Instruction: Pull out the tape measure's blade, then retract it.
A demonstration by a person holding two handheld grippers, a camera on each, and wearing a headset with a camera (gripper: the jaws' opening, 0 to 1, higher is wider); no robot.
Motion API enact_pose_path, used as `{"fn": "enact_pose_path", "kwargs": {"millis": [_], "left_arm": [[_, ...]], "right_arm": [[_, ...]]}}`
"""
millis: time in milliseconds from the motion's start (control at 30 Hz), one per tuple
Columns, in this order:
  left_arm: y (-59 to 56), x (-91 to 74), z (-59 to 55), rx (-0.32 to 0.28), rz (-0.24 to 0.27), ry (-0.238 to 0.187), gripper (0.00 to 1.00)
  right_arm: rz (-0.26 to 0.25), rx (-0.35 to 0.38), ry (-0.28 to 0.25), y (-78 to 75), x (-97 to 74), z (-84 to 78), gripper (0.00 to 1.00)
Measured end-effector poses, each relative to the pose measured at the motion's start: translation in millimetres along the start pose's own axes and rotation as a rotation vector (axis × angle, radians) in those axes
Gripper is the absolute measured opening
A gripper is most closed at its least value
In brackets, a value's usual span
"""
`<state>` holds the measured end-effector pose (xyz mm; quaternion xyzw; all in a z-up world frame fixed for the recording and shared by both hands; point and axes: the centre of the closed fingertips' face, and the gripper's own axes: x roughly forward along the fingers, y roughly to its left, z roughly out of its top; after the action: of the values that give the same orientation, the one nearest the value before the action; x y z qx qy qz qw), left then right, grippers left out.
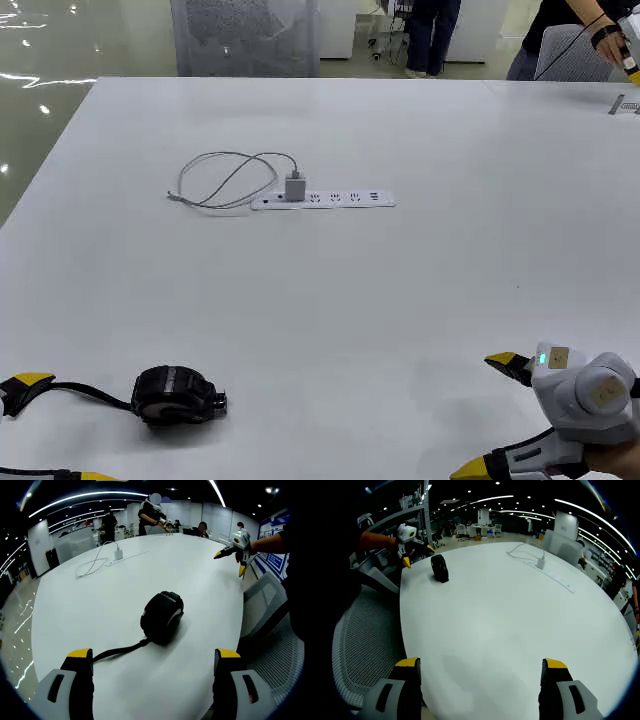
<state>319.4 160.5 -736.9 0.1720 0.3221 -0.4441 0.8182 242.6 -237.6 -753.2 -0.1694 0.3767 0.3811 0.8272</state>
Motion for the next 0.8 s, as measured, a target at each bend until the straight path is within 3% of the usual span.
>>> {"fn": "enact_pose_path", "kwargs": {"millis": [800], "left_arm": [[-0.2,0.4,-0.6,0.011,-0.016,0.008,0.99]], "right_arm": [[-0.004,0.004,0.009,-2.2,-1.3,-1.1,0.99]]}}
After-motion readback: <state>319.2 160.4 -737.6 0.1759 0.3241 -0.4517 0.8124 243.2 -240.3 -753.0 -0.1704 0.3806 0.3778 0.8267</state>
